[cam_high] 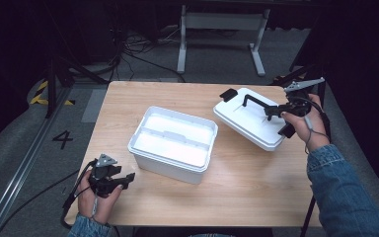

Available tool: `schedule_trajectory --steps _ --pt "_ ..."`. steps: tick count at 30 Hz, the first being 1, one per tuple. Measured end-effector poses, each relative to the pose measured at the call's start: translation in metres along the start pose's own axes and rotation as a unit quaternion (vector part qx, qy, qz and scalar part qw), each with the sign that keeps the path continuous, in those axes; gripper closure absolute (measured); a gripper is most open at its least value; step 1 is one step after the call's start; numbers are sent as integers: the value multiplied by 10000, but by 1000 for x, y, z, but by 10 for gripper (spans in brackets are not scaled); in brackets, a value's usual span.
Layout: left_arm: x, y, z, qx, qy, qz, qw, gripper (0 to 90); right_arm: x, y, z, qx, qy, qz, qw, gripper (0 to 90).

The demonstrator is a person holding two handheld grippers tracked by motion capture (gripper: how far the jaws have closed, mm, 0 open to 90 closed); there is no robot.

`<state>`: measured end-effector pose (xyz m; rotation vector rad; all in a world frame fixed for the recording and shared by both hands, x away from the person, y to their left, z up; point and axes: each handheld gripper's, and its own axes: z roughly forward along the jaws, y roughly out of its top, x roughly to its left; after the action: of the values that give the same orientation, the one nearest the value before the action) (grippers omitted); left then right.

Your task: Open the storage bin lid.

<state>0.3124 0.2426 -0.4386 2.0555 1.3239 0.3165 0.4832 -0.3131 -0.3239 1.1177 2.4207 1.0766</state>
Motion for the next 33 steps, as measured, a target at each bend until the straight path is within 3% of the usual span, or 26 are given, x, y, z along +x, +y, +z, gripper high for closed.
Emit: schedule_trajectory --steps 6,14,26,33 --pt "-2 1 1 38 -3 -6 10000 402 -12 -22 18 90 -31 123 9999 849" --pt "-2 2 2 42 47 54 10000 401 -18 -42 30 125 -4 205 9997 849" --pt "-3 2 3 72 73 84 9999 401 -22 -64 41 251 -19 306 9992 848" --pt "-3 1 3 95 107 85 9999 401 -25 -72 47 281 103 464 9985 847"
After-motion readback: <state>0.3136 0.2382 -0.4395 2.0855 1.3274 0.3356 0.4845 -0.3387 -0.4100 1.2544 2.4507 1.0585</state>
